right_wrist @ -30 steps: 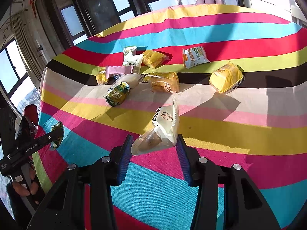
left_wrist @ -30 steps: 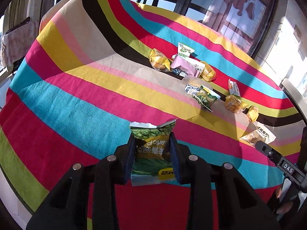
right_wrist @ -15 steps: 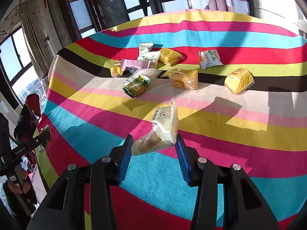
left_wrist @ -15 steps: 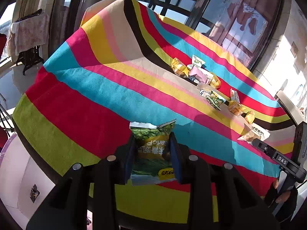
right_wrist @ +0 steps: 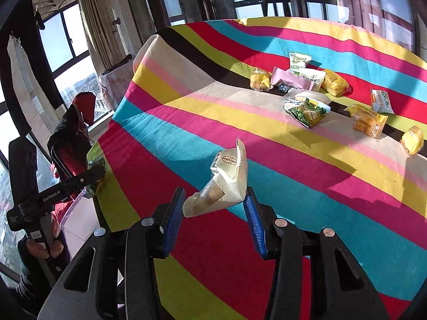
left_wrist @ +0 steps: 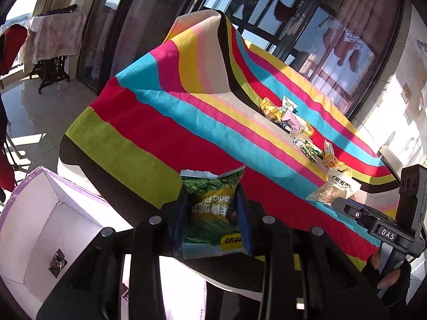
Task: Organize snacks
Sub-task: 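Carry the green bag and clear pastry bag to the box and release both, then return both tools to the table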
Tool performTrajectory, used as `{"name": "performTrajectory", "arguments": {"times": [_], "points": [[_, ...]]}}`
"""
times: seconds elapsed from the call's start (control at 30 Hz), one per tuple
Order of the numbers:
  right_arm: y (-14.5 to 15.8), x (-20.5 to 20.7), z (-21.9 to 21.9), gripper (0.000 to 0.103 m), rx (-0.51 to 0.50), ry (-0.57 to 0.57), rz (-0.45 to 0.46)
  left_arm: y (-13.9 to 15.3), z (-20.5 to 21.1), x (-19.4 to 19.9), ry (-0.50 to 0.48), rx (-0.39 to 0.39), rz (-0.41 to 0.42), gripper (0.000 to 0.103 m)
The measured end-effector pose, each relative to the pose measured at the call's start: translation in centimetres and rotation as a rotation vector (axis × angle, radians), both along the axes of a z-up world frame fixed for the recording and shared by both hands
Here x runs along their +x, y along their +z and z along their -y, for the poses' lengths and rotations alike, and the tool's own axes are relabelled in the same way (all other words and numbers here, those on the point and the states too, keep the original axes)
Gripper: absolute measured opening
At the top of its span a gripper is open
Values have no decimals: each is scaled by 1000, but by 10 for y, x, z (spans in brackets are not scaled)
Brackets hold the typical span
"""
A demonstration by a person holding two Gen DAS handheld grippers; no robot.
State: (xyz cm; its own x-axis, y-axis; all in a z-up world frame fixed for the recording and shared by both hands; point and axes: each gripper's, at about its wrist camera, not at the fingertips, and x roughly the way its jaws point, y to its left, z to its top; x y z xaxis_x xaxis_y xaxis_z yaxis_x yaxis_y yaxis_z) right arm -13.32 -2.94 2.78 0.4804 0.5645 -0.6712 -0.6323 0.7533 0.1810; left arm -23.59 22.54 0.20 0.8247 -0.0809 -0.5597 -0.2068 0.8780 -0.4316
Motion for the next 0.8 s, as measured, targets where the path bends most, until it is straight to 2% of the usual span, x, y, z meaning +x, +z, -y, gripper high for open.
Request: {"name": "performTrajectory", "arguments": {"times": [0.2,0.37,0.43,0.47,0.53,0.6,0.63,0.67,0.7,0.73,0.77,0.8], "points": [[3,-7,-12,44,22,38,-32,8,2,-2,-33,13,41,34],[16,-54,-49,44,12,224,38,12,-17,-25,9,26,33,34],[20,-76,-66,41,15,306,74,9,-27,-40,42,40,9,34],[19,-85,-76,33,16,348,74,6,-32,-47,55,43,-7,34],[13,-98,-96,27,5,427,48,-3,-40,-62,85,49,-46,34],[0,-109,-119,26,-36,481,45,-18,-48,-75,117,53,-100,34],[-6,-112,-129,26,-45,509,25,-30,-53,-79,136,62,-157,35],[-12,-115,-137,26,-47,534,-1,-42,-57,-82,151,75,-223,38],[-15,-118,-143,27,-38,557,-30,-53,-61,-86,170,82,-280,54],[-18,-120,-146,34,-25,587,-61,-64,-67,-91,191,79,-336,81],[-20,-122,-149,40,-18,620,-80,-75,-71,-96,202,78,-387,90],[-23,-126,-153,47,-28,652,-91,-83,-74,-99,209,83,-434,94]]}}
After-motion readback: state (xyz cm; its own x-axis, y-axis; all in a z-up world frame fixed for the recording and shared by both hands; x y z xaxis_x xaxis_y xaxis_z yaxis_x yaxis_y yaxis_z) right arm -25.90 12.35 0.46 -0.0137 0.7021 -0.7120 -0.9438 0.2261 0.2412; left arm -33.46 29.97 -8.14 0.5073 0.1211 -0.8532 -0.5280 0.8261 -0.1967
